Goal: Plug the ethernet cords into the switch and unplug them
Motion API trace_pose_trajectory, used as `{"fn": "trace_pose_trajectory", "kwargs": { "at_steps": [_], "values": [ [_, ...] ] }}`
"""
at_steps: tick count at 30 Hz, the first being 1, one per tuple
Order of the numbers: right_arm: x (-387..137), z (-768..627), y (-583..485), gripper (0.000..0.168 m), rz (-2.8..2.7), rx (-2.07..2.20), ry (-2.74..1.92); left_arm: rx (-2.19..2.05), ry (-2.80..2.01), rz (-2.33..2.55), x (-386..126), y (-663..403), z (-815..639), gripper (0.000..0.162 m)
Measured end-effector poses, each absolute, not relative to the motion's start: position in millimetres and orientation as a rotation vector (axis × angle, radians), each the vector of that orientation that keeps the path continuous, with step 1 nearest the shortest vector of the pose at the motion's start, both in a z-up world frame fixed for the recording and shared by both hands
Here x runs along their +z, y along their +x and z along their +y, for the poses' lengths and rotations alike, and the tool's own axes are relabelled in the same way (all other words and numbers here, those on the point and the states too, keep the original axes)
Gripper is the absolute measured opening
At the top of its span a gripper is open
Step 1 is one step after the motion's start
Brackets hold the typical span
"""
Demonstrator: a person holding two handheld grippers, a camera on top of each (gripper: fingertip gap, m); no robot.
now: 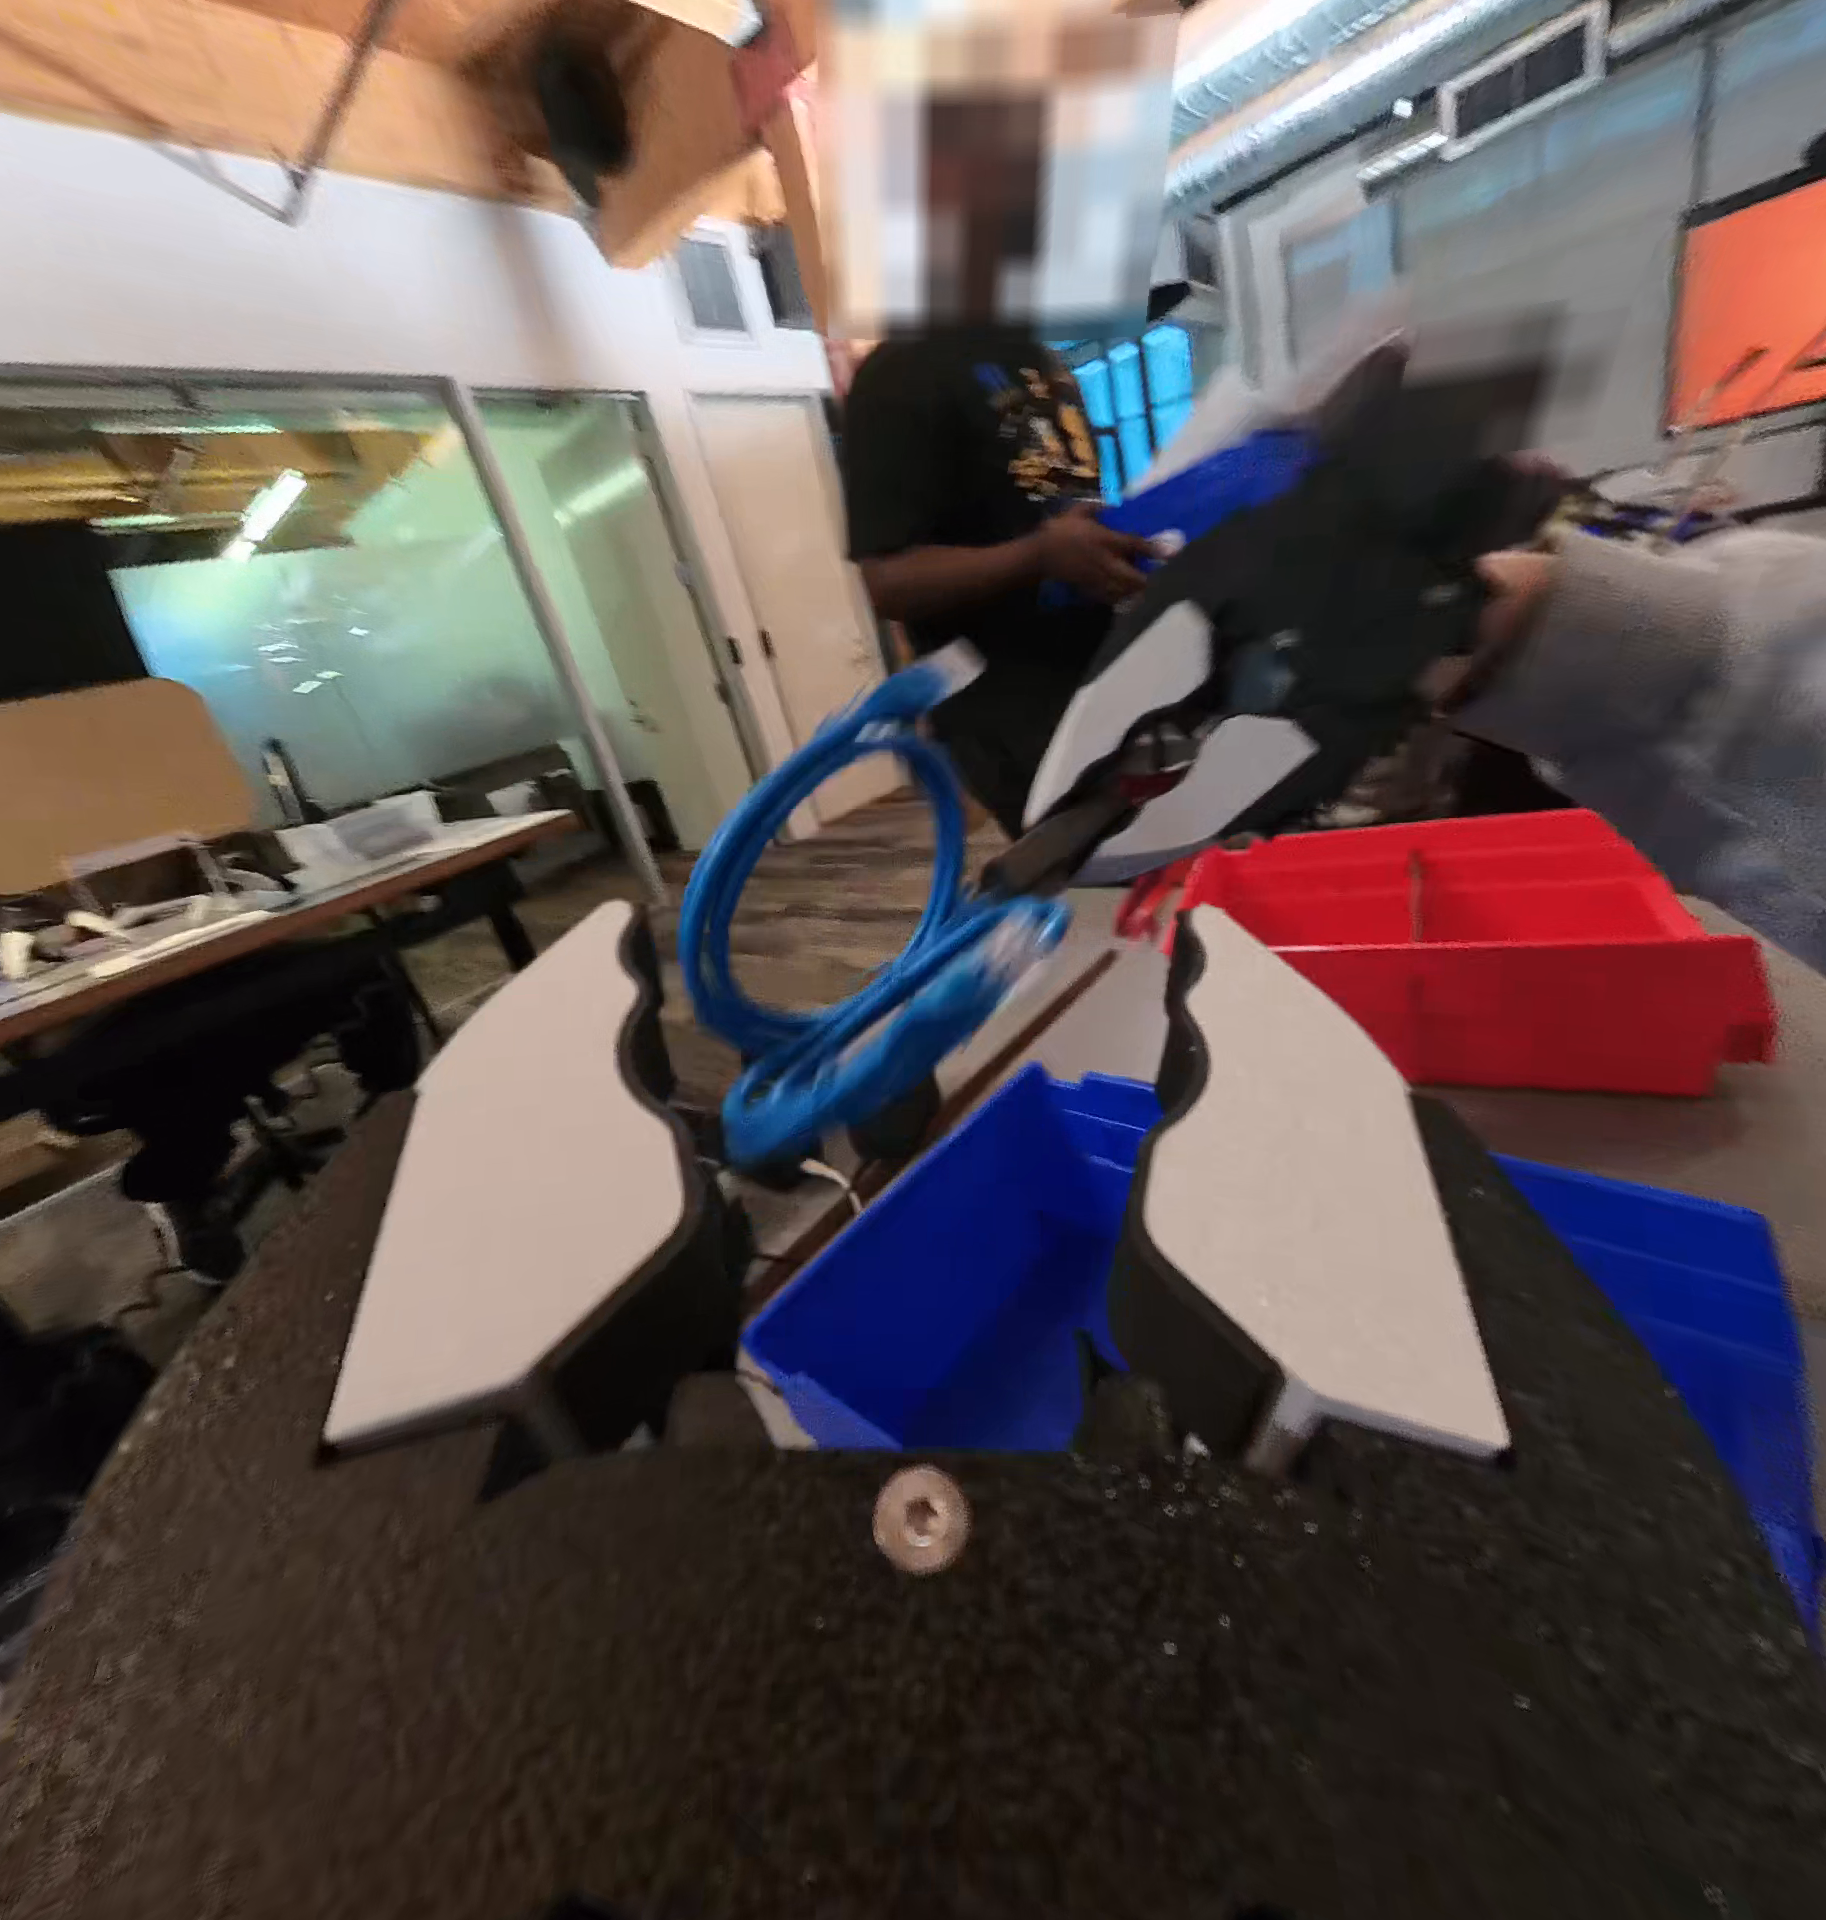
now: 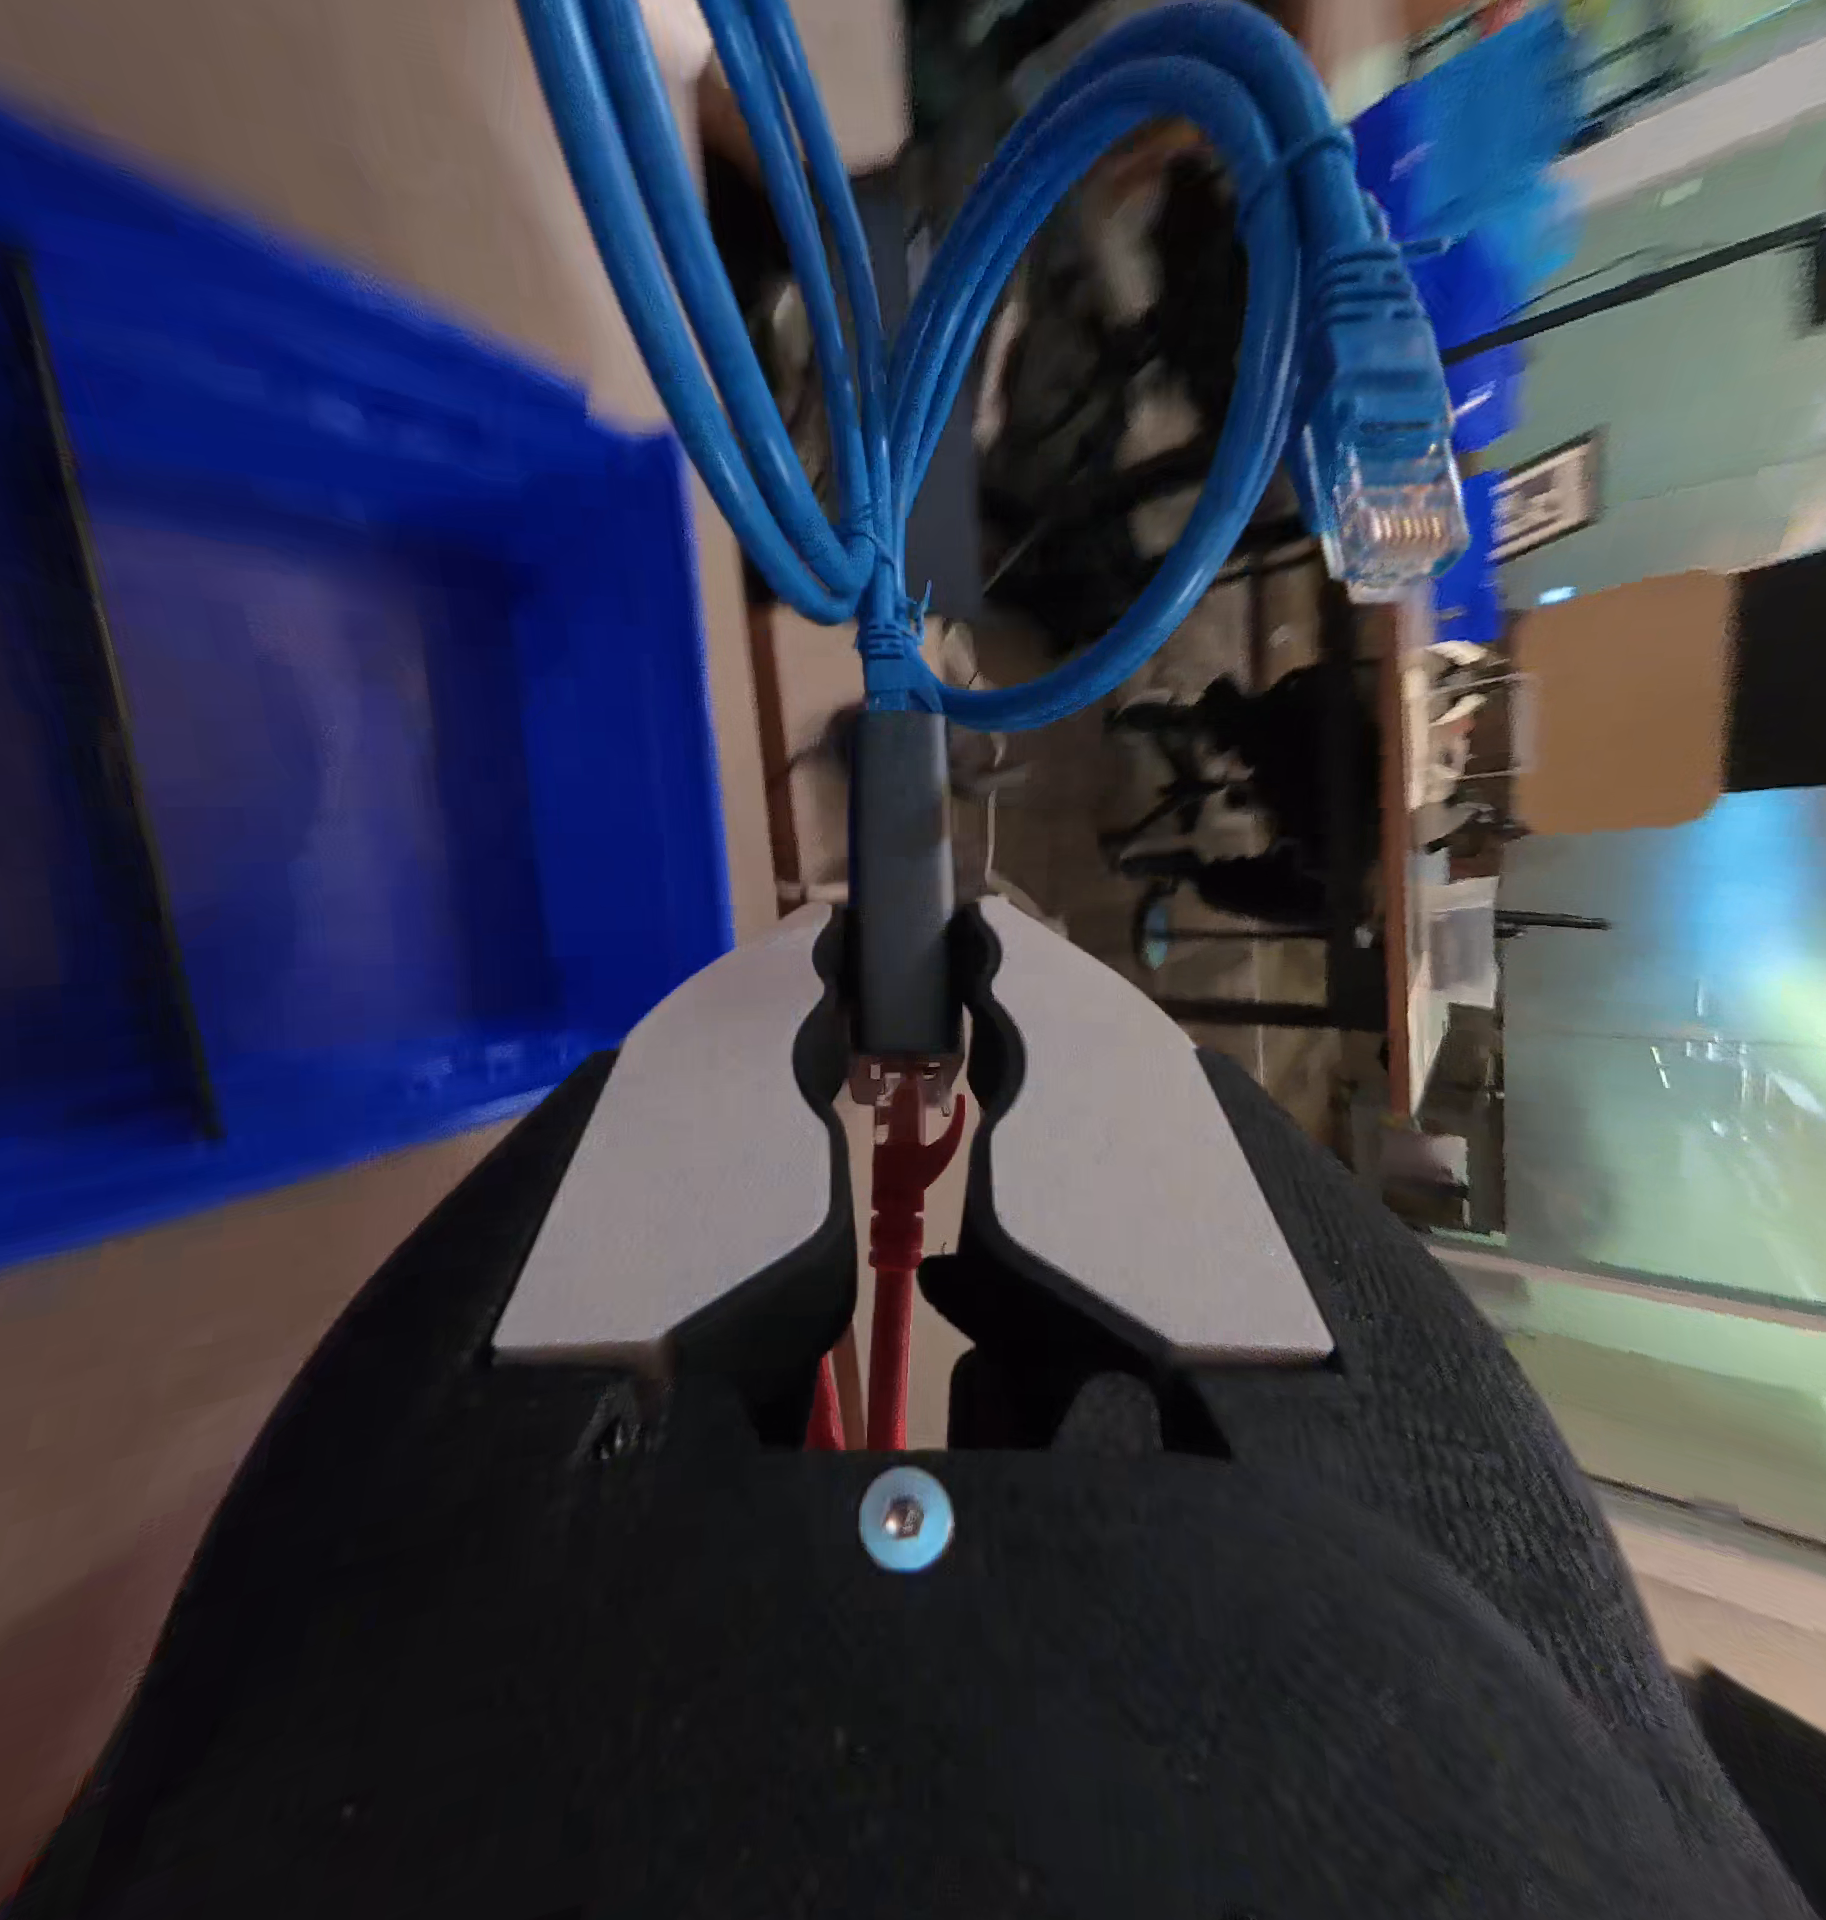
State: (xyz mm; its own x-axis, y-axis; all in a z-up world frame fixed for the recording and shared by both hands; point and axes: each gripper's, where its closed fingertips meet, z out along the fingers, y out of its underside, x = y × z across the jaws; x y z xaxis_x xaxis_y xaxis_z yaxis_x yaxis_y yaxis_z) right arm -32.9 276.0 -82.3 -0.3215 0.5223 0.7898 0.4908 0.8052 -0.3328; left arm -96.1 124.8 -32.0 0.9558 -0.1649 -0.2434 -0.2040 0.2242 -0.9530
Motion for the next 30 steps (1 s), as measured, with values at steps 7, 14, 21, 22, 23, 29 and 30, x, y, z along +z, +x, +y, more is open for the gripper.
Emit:
{"fn": "trace_pose_trajectory", "kwargs": {
  "at_steps": [7,14,21,22,23,29,30],
  "values": [
    [-29.3,208.3,-7.2,0.019,-1.595,0.698,-0.697,-0.308,-1.263,0.216,-46.1,-106.8,131.3,0.122],
    [-34.0,125.8,-7.7,0.019,-1.581,1.043,-0.550,-0.564,-1.133,0.559,-48.9,-0.3,141.5,0.101],
    [-47.5,98.4,-7.2,0.018,-1.621,1.189,-0.532,-0.691,-0.879,0.658,-34.6,10.2,106.8,0.032],
    [-49.0,96.6,-7.2,0.018,-1.627,1.207,-0.533,-0.689,-0.862,0.674,-35.3,10.6,104.4,0.029],
    [-50.1,94.4,-6.8,0.018,-1.632,1.230,-0.532,-0.665,-0.839,0.689,-35.5,10.6,102.3,0.026],
    [-42.4,109.5,2.4,0.033,-1.541,1.224,-0.606,-0.532,-0.781,0.719,-38.5,6.0,98.6,0.021],
    [-39.7,117.5,5.7,0.040,-1.520,1.191,-0.643,-0.524,-0.773,0.717,-39.3,2.0,98.1,0.021]
  ]
}}
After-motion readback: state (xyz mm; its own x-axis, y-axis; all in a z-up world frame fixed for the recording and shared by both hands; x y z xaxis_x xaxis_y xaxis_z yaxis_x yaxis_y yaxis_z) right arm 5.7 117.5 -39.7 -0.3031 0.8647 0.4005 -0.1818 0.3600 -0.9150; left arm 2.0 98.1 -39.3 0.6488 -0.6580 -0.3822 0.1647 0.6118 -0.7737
